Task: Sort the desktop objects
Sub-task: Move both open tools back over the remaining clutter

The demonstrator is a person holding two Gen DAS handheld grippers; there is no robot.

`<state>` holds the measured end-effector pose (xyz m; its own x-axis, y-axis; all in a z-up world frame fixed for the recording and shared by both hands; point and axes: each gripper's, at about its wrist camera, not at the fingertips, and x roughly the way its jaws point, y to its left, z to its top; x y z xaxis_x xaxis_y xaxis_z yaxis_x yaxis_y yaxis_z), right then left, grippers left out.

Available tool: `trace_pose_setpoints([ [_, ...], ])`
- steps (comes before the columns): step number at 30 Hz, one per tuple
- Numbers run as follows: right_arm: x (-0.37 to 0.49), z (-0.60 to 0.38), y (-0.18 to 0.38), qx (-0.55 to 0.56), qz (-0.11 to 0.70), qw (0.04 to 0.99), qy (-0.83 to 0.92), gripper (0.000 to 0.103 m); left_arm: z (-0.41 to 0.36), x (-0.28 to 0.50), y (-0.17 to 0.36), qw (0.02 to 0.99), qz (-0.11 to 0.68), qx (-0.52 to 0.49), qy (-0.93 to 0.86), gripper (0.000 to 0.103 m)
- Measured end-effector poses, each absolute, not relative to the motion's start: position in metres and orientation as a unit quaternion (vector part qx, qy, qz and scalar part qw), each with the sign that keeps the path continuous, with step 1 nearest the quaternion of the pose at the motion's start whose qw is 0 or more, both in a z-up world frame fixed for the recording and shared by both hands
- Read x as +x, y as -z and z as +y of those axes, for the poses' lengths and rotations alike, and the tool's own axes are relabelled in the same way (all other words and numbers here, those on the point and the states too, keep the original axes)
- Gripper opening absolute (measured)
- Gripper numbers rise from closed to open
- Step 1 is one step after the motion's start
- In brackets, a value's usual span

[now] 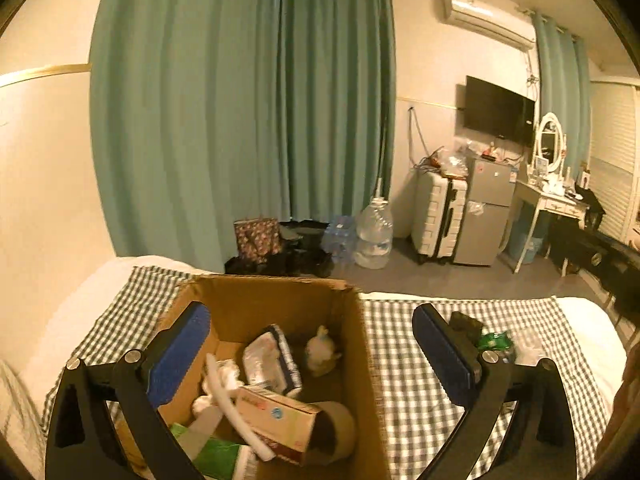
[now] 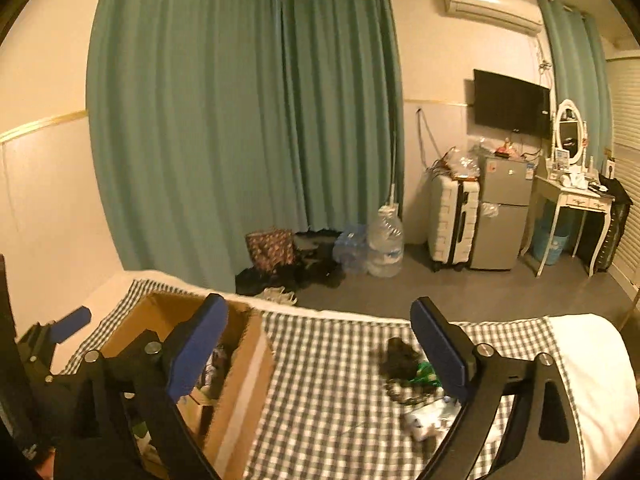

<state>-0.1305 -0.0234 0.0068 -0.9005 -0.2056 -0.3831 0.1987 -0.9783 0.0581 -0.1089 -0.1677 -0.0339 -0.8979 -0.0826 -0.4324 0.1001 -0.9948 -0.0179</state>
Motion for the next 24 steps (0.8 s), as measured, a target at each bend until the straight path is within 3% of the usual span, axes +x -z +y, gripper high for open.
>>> trace_pose_setpoints([
  [4,-0.121,0.0,-0.018,0.18,-0.013,0.085,0.98,0.103,-0.155,-0.114,0.033,0.051,0.025,0.226,0.972,0.103],
  [12,-0.107,0.047,-0.034,0.171,0.006,0.039,0.984,0.103,-0.134,-0.109,0.024,0.028,0.047,0.212,0.976,0.103],
  [24,-0.108,0.115,-0.016,0.201,0.006,-0.012,0.979,0.103,-0.089,-0.115,0.032,0.033,0.001,0.208,0.978,0.103],
])
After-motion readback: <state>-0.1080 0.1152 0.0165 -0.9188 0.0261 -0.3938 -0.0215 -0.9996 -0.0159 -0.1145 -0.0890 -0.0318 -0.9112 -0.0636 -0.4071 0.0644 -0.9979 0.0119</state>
